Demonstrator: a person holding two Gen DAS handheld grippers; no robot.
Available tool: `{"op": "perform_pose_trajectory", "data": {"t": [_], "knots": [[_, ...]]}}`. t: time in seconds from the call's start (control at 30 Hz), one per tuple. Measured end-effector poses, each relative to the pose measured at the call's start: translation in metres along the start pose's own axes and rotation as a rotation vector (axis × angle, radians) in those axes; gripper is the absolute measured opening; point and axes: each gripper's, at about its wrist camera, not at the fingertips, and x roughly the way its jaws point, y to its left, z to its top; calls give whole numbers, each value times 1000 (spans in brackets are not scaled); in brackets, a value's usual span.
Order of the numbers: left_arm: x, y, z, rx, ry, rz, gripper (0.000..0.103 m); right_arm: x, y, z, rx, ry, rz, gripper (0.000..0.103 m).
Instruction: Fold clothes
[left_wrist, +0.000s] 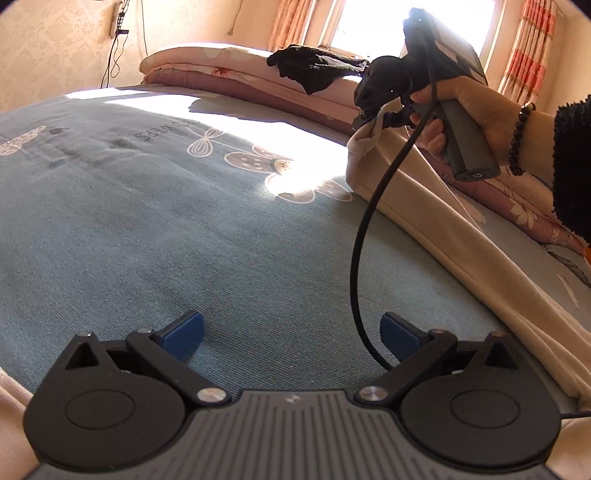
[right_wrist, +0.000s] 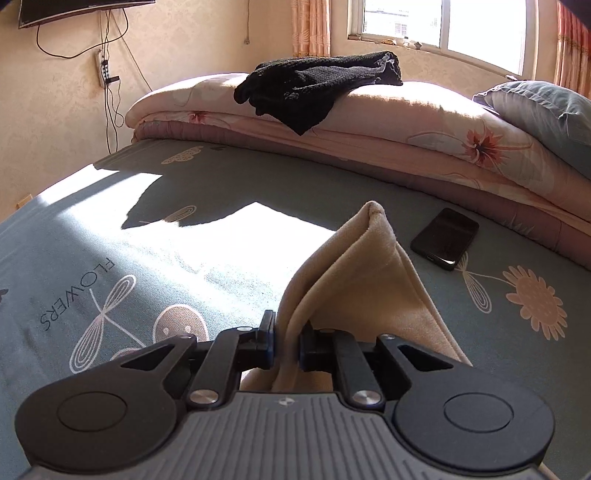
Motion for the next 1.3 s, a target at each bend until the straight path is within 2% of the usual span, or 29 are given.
{"op": "perform_pose_trajectory", "data": {"t": [0.17, 0.23, 0.33, 0.5, 0.63, 0.77, 0.87, 1.0, 1.07, 1.2, 1.3], "knots": [[1, -2, -1, 13, -1, 8, 101, -9, 8, 1, -17, -28, 33, 42], [0, -1, -1, 11, -1, 6, 101, -19, 11, 3, -48, -40, 29, 45], [1, -1, -1, 11, -1, 6, 101, -38, 10, 7, -89, -61, 17, 56], [-1, 0, -1, -1, -3, 0, 102, -81, 4, -2, -198, -71, 10, 57], [-1, -1, -1, 4, -1, 0, 102, -102, 4, -31, -344, 3, -3, 55], [-2, -1, 0, -7, -1, -22, 102, -136, -9, -67, -378, 57, -39, 55], [-5, -1, 0, -23, -1, -67, 102, -175, -22, -90, -395, 66, -90, 55], [-20, -6, 4, -57, -4, -273, 102, -231, -46, -107, -439, 21, -175, 56], [-30, -17, 3, -27, 24, -465, 102, -253, -66, -106, -403, -5, -248, 57], [-50, -48, -7, 77, 57, -799, 102, -279, -107, -110, -292, -27, -392, 57], [-59, -68, -19, 139, 94, -959, 102, -294, -138, -119, -201, -31, -468, 57]]}}
